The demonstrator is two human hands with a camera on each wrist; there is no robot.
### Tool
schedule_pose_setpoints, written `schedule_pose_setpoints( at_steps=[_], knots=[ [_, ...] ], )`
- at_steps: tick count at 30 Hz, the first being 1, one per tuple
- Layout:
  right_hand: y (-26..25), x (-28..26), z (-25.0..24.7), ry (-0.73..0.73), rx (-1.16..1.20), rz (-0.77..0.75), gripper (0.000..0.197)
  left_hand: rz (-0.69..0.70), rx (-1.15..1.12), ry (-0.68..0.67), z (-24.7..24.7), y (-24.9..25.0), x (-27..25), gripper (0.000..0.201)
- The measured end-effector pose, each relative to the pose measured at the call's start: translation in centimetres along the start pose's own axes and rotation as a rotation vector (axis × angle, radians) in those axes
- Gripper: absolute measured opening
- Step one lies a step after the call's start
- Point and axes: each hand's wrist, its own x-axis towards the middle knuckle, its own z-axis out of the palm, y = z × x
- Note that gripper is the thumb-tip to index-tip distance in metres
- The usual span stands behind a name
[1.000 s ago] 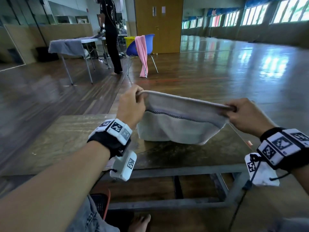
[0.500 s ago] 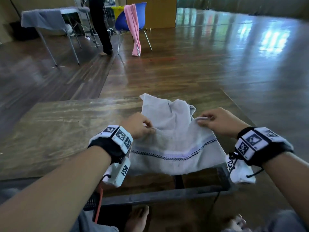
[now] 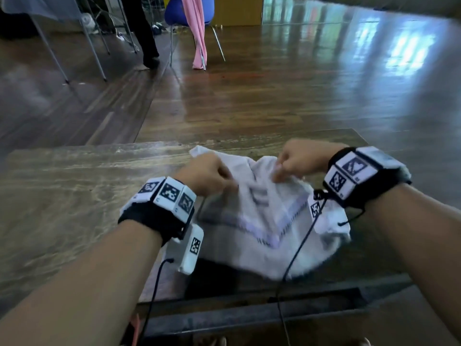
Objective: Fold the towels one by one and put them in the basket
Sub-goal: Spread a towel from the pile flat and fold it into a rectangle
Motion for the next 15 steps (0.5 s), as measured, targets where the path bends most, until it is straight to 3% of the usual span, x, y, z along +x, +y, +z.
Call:
schedule_pose_setpoints(
  at_steps=[3,5,7,9,15],
  knots=[
    [0.2,2.4,-1.1,0.669,0.196,-0.027,0.026,-0.051,-0.038,0.567,-2.1,-0.6,0.9,0.018],
    [0.3,3.3,-1.6,0.954,0.272,-0.076,0.025,-0.105,-0.055,0.836,-3.3,-0.9,1.0,0.02],
    [0.3,3.8,-2.0,1.011,0.313,-0.108,0.025,-0.136,-0.15,0.96,-3.8,-1.5,1.2,0.022],
    [0.6,4.1,-1.9,1.015,0.298,-0.069,0.024,-0.188,-0.207,0.992,-3.8,-2.1,1.2,0.021],
    [2.3,3.6,-0.8,0.867,0.453,0.136,0.017,-0.385,-0.46,0.87,-2.8,-3.9,1.0,0.017]
  ],
)
